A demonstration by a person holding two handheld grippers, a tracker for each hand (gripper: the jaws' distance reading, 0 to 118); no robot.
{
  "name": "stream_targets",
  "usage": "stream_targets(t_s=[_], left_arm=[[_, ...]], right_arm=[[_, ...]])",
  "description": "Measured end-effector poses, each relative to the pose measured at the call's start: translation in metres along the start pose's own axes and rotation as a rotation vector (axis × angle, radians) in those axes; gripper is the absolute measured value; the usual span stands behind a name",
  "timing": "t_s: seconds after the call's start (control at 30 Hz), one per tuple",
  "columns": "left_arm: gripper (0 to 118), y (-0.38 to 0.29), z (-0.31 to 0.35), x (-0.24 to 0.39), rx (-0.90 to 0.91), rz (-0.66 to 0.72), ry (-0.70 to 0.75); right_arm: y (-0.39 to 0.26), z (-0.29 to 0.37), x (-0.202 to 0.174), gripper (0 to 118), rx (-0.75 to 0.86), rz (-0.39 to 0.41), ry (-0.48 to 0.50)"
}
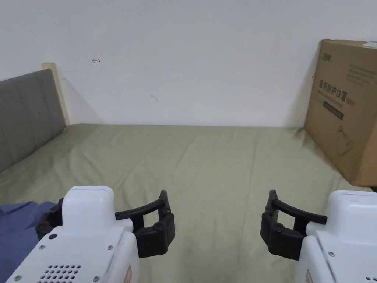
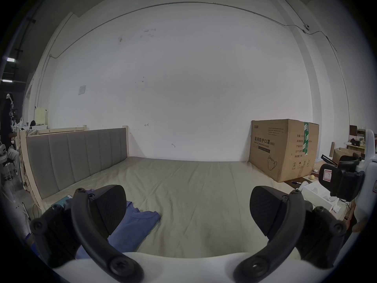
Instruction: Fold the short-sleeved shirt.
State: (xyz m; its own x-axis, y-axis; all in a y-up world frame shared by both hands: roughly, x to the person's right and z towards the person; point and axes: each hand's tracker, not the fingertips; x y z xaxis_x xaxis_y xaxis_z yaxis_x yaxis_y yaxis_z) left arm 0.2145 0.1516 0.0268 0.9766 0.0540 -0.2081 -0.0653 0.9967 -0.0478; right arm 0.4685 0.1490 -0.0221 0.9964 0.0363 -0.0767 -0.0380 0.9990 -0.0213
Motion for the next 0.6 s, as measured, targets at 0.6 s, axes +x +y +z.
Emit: stream_targets(t_s=[0.6], left_arm=[[118,-0.0021,-0.0003,-0.0016,-0.015,0.01,0.002]], right_arm=[[-0.0025,-0.0009,-0.0041,118,-0.014,0.018,0.013]])
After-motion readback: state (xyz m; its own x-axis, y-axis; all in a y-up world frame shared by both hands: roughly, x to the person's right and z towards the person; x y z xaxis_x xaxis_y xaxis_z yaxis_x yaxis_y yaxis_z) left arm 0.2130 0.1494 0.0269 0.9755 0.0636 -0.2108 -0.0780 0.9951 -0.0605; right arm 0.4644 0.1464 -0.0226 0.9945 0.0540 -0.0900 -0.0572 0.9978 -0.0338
